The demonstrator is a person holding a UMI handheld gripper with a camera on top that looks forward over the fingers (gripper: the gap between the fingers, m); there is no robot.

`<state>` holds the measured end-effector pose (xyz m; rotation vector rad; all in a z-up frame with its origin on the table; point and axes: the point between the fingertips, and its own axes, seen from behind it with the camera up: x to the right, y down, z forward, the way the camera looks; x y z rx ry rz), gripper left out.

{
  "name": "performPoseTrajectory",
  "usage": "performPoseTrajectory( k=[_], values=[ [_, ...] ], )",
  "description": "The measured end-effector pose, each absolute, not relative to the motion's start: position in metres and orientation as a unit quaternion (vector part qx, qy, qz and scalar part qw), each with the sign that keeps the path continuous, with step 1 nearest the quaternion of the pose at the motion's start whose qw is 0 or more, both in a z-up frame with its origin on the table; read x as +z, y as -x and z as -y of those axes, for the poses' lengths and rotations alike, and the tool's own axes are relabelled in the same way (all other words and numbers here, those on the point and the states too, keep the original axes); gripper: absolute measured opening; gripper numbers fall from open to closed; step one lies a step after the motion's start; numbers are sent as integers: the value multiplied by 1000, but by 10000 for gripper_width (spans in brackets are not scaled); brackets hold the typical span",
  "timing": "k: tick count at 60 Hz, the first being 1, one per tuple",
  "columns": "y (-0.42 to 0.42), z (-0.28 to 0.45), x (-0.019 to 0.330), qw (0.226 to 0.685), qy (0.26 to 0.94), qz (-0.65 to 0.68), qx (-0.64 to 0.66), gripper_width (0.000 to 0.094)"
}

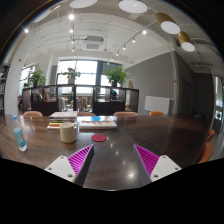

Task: Pour water

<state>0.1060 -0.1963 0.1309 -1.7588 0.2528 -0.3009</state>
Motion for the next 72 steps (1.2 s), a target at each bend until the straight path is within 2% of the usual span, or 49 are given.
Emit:
performPoseTrajectory(
  k=[8,23,43,51,68,72],
  values=[
    [-72,190,135,629,763,-90,-117,799],
    [110,148,125,658,752,-26,-6,797],
    [294,105,103,649,755,63,73,806],
    [331,79,97,645,756,68,86,808],
    [351,23,84,645,759,59,68,810],
    [355,14,84,650,754,56,77,776]
  ],
)
